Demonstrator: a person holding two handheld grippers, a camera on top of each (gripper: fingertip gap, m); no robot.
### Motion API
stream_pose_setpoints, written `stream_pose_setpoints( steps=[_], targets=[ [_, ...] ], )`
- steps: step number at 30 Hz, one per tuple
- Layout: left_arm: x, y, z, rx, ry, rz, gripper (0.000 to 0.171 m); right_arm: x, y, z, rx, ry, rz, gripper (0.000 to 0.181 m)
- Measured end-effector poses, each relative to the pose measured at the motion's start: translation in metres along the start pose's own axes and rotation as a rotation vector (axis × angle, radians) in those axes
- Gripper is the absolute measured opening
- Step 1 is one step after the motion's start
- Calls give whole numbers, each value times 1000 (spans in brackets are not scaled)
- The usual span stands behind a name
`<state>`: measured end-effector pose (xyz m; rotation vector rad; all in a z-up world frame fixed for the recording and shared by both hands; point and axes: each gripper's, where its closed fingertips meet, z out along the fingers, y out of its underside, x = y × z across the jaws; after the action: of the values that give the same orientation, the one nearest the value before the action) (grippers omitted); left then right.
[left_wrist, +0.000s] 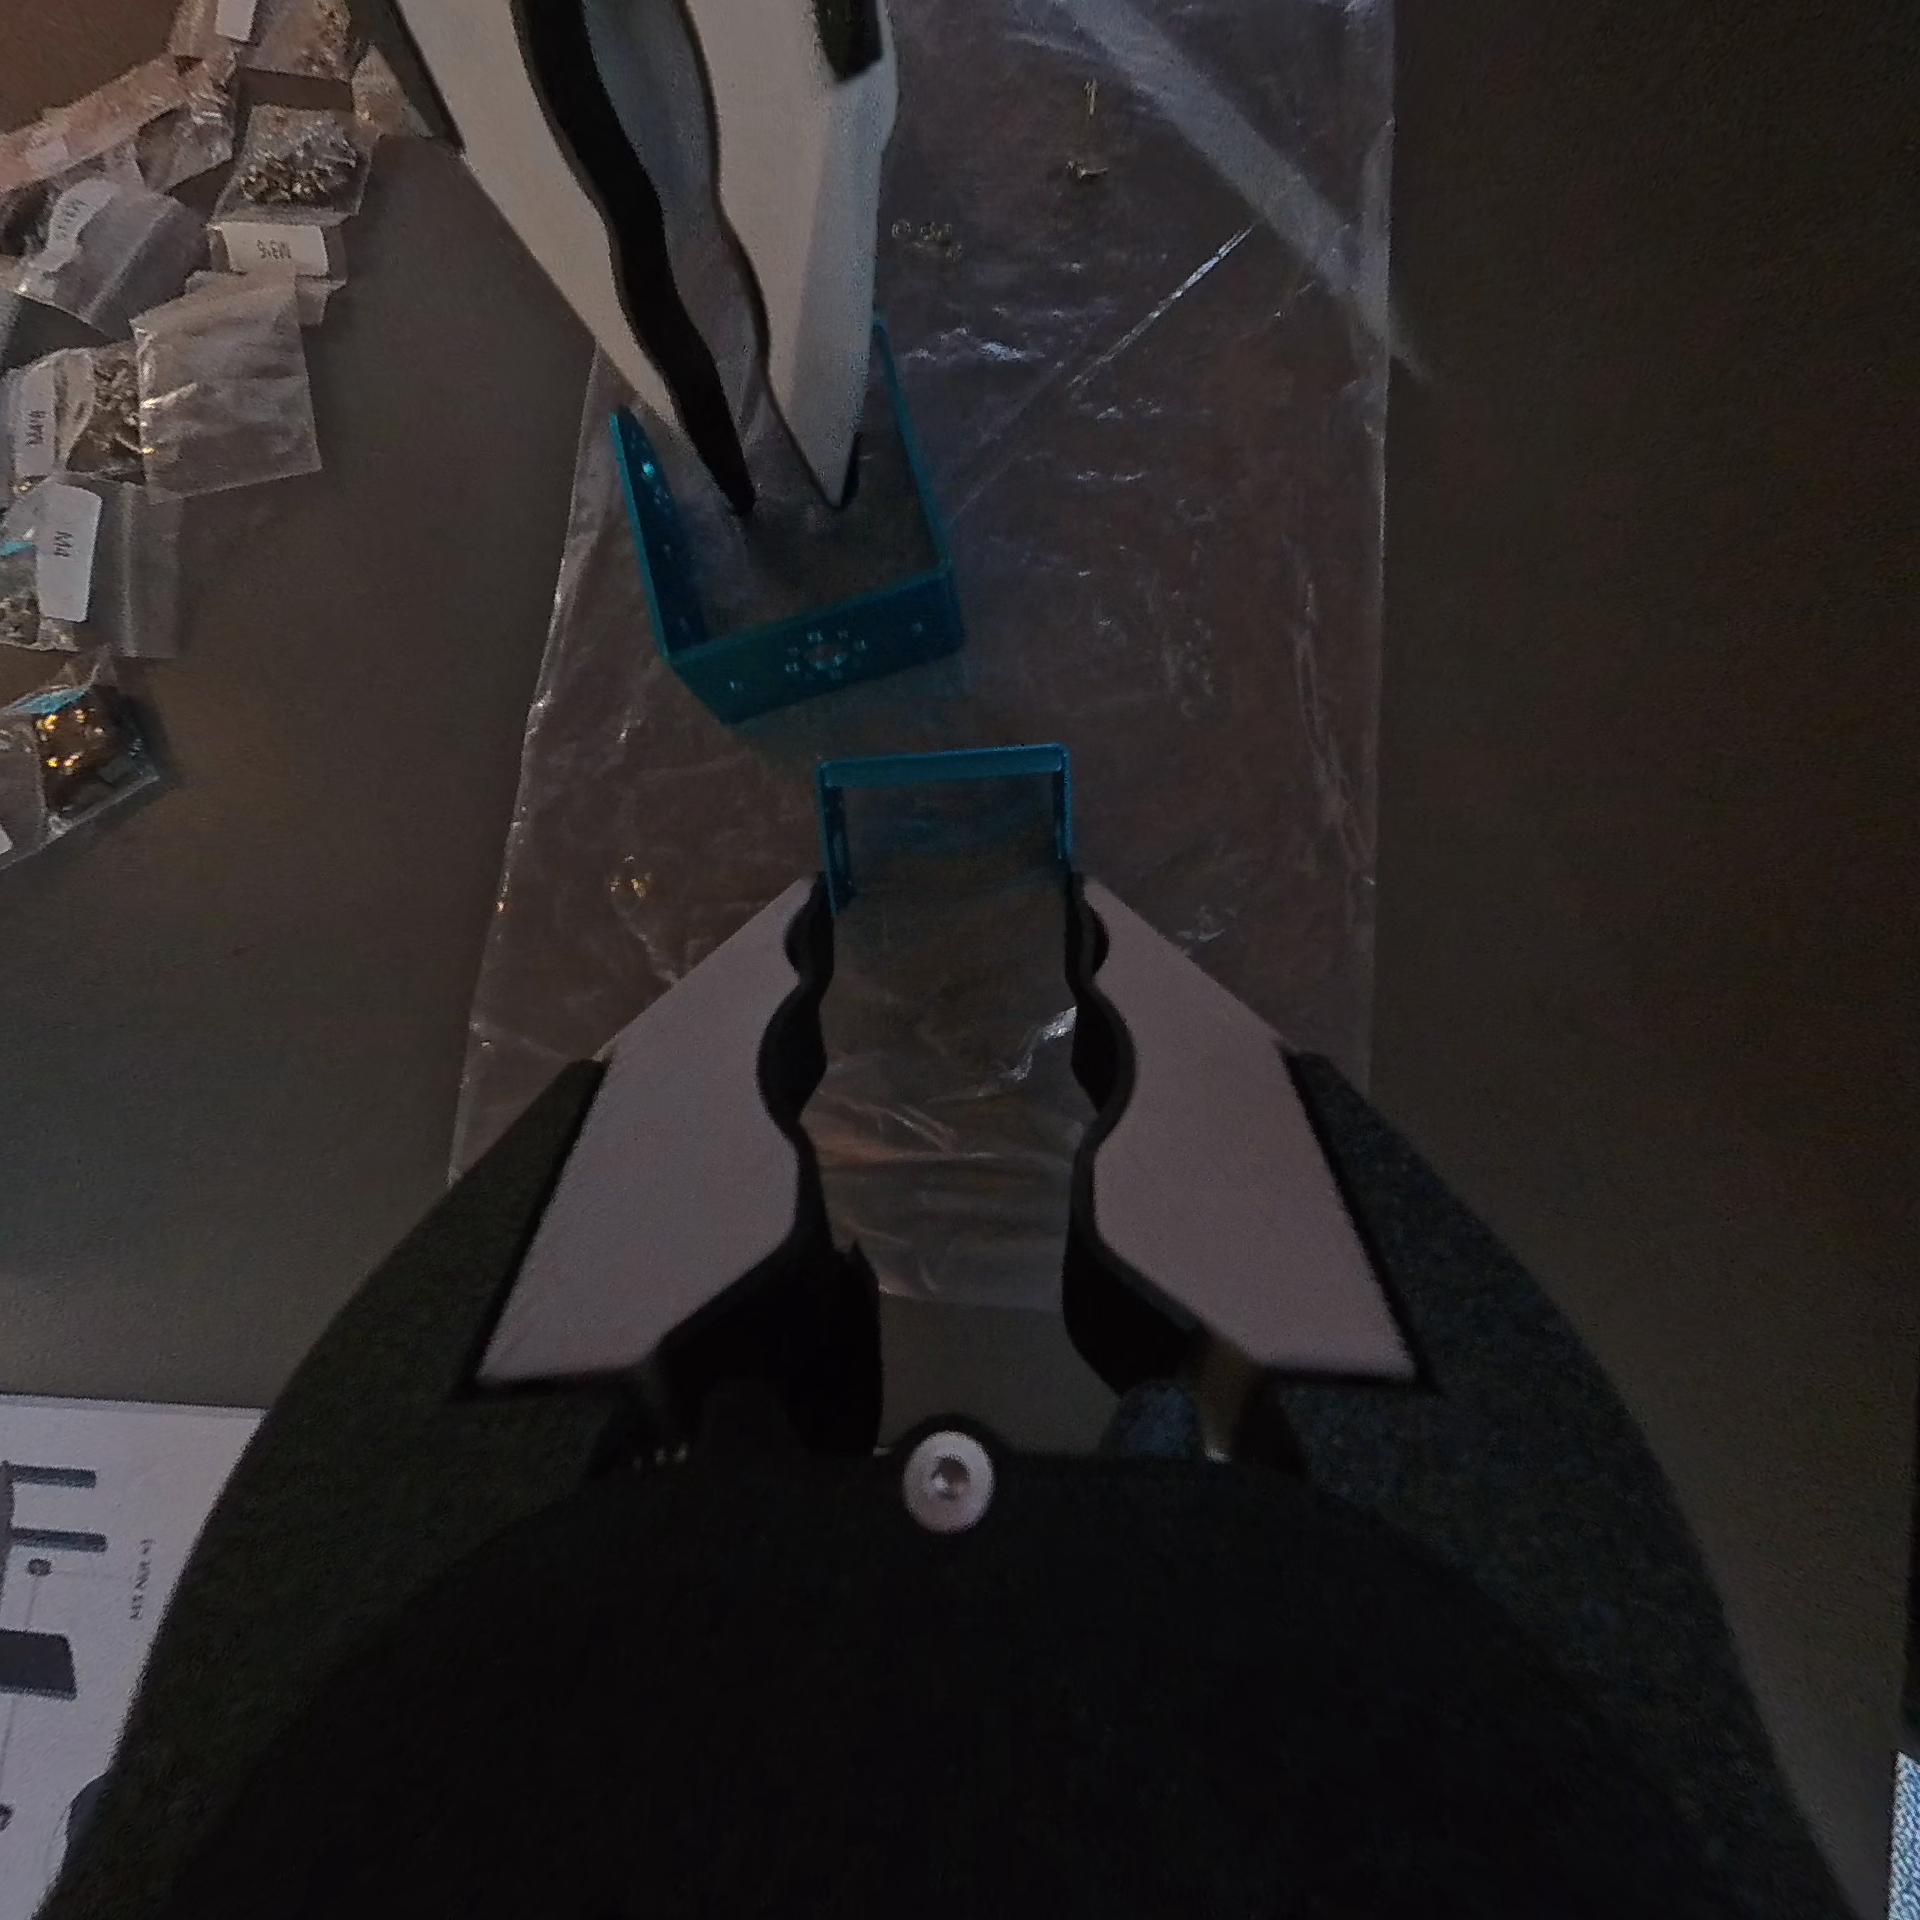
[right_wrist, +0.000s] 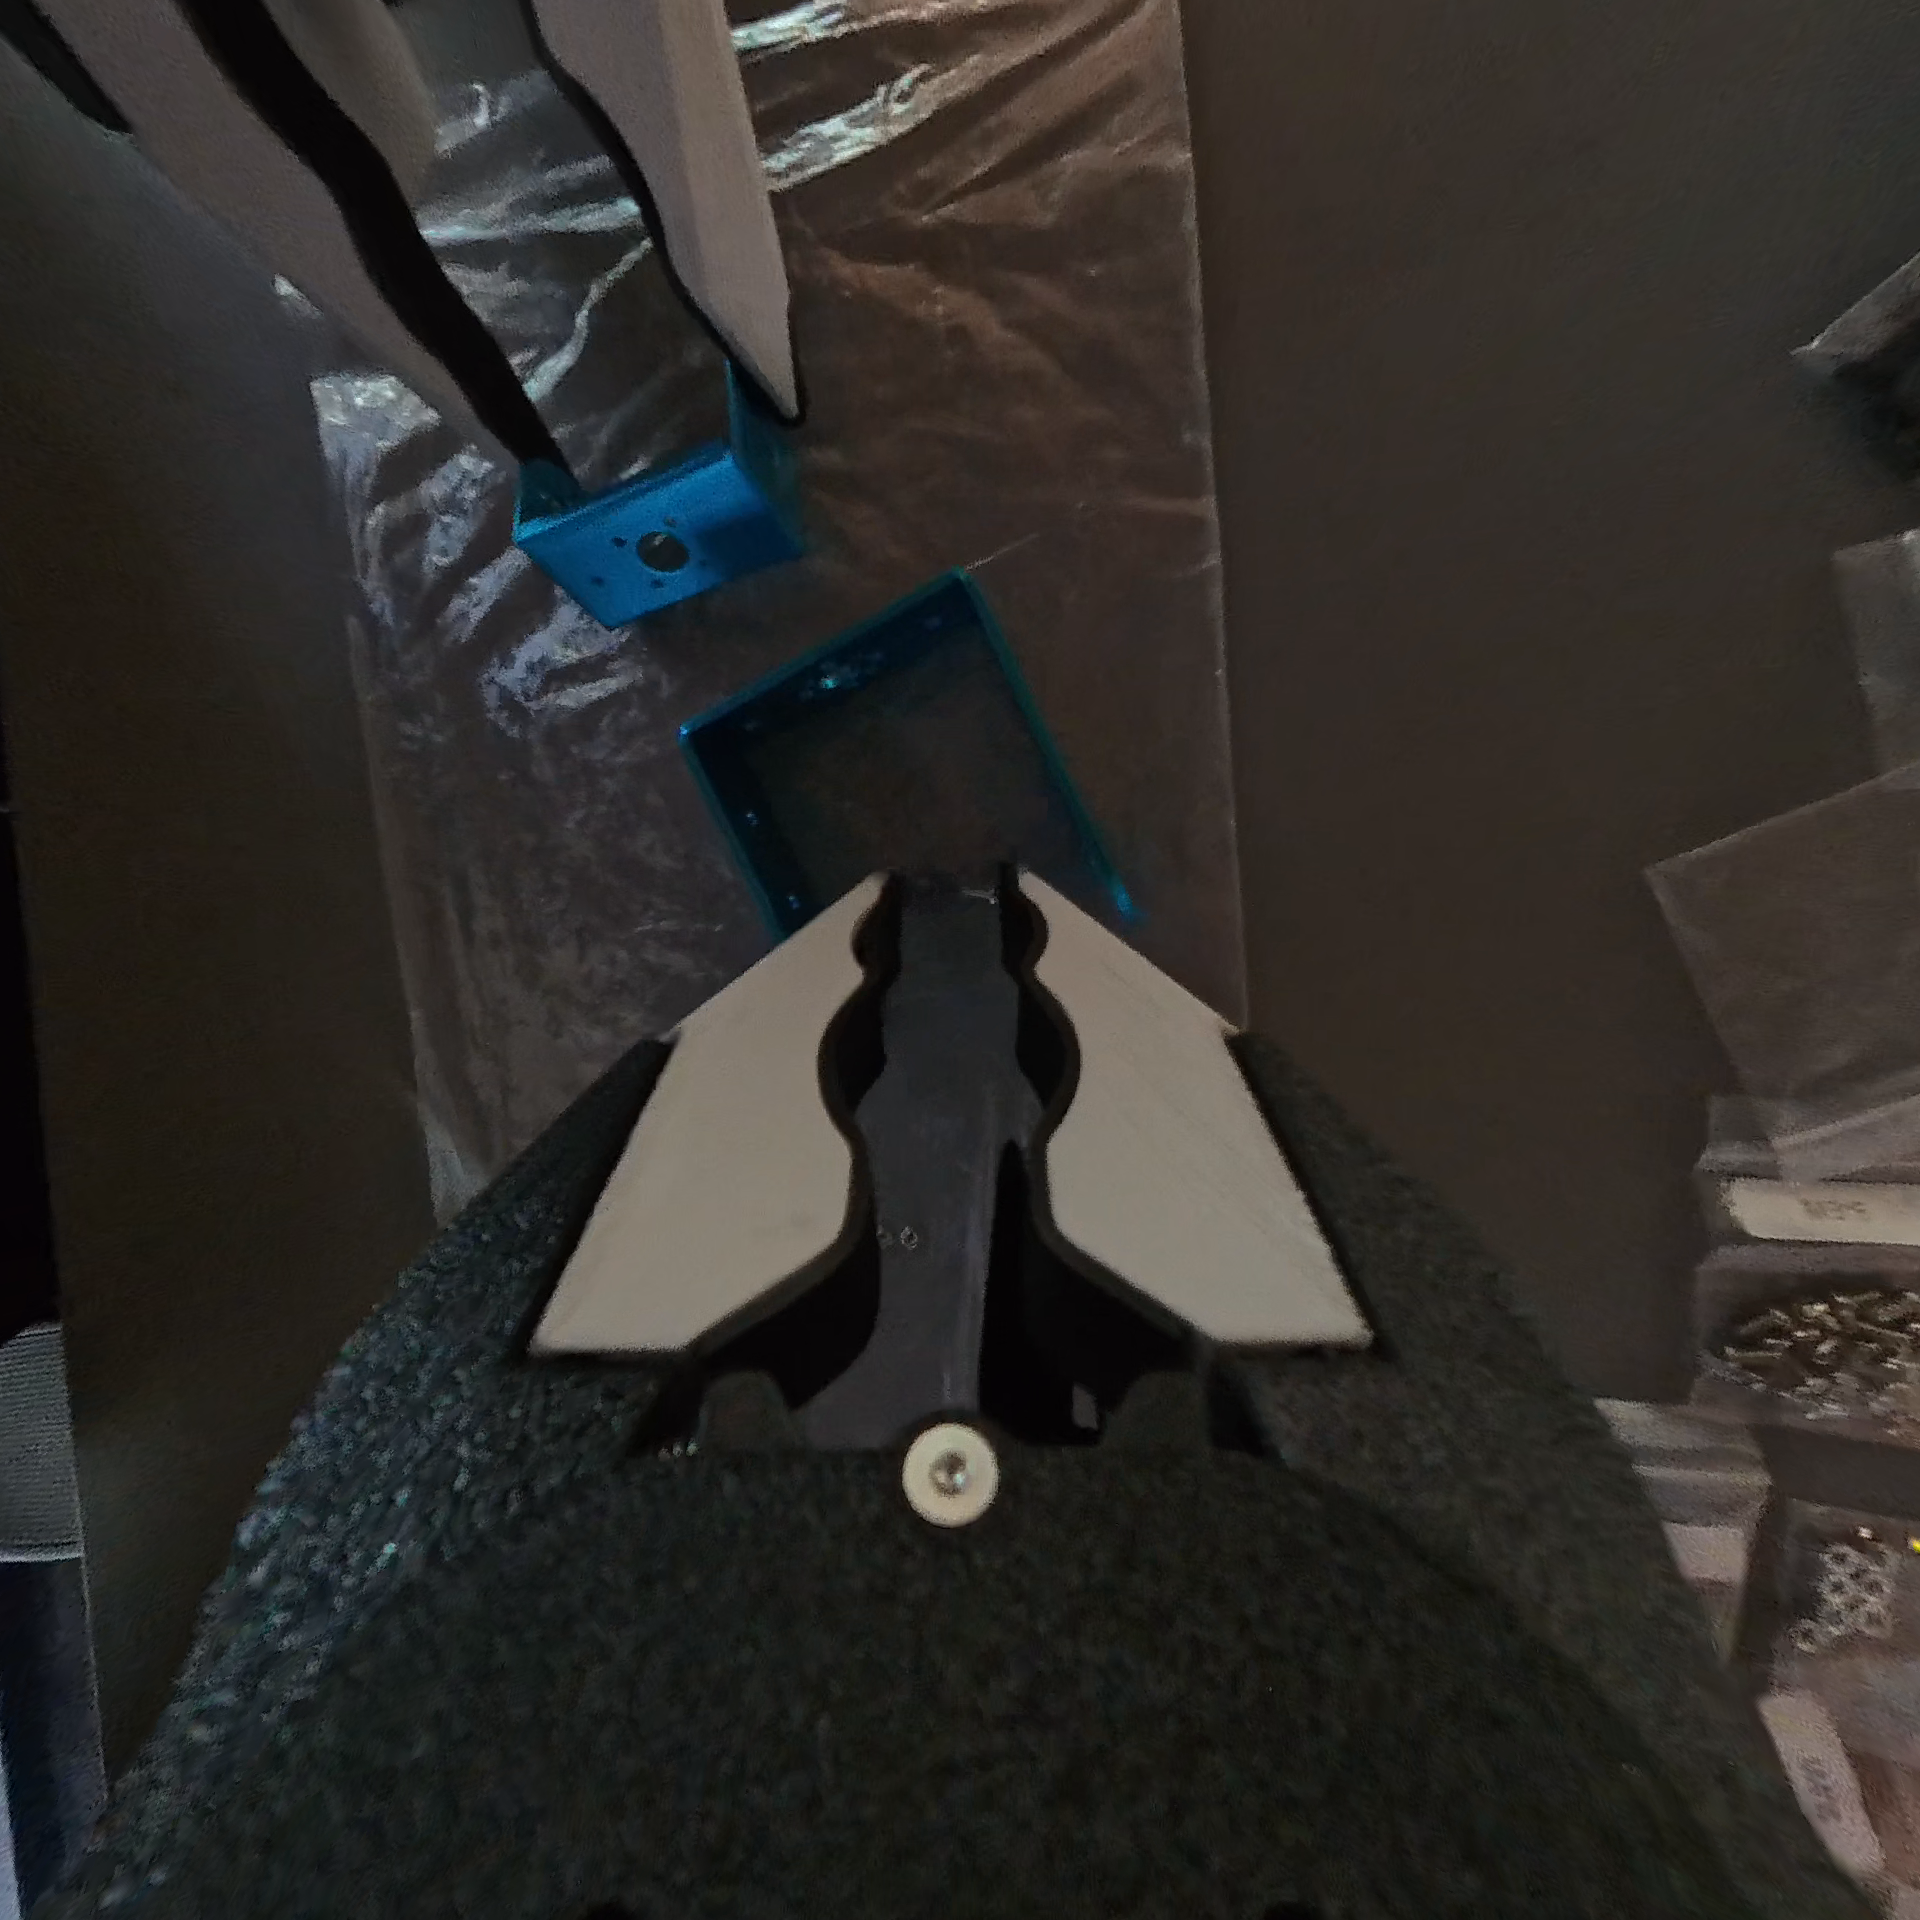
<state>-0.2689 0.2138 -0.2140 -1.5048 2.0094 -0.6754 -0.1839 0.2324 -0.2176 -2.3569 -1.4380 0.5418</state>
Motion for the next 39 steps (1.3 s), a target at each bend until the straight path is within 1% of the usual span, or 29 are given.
stream_pose_setpoints(
  steps=[4, 7, 13, 16, 17, 20, 22, 28, 33, 36, 39],
  targets=[
    [-1, 0, 0, 2, 3, -5, 44, -4, 4, -2, 63, -57, 6, 20],
    [-1, 0, 0, 3, 5, -9, 44, -6, 7, -5, 80, -90, -12, 21],
    [-1, 0, 0, 2, 2, -6, 44, 8, 8, -7, 76, 39, -230, 14],
    [-1, 0, 1, 3, 2, -5, 44, 3, 5, -6, 98, 21, -292, 6],
    [-1, 0, 1, 4, 3, -5, 44, 0, 6, -5, 94, 1, -304, 6],
    [-1, 0, 1, 4, 3, -5, 44, 1, 4, -2, 109, 4, -322, 6],
    [-1, 0, 1, 4, 1, -2, 44, -1, 4, -2, 110, -21, -304, 1],
    [-2, -1, 1, 8, -12, 4, 44, 0, 6, -3, 124, -48, -251, 2],
    [-10, -3, 1, 24, -27, -34, 44, 8, 4, -5, 147, -9, -201, 1],
    [-16, -4, 1, 32, -49, -52, 44, 3, -2, -9, 178, -37, -121, 0],
    [-20, -6, 0, 41, -77, -50, 44, -1, -12, -10, 216, -31, -25, 0]
  ],
)
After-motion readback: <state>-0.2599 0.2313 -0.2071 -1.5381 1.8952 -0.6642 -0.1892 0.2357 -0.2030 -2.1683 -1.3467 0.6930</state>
